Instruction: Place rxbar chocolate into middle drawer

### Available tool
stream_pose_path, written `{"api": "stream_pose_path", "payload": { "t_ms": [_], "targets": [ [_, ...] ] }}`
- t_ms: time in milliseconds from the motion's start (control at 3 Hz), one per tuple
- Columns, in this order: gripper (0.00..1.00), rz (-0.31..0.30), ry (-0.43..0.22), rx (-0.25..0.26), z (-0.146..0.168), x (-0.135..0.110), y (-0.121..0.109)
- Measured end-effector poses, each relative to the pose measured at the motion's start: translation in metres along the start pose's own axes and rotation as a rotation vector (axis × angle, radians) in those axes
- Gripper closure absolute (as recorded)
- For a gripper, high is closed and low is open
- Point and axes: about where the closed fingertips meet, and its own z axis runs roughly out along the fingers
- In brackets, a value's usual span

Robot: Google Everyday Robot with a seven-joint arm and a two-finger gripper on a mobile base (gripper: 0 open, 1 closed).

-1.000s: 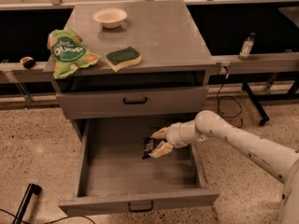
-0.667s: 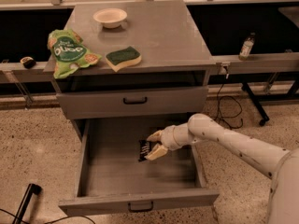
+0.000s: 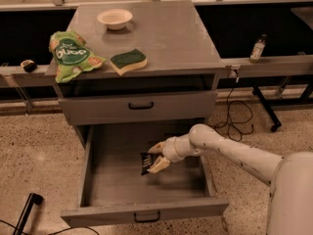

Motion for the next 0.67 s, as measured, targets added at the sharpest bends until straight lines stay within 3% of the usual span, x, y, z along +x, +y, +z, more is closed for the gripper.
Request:
{"api": "stream_pose_path", "payload": {
  "t_ms": [667],
  "targets": [
    [1.0, -0.057, -0.01, -0.084, 0.0166, 0.0146, 0.0258]
  ]
}}
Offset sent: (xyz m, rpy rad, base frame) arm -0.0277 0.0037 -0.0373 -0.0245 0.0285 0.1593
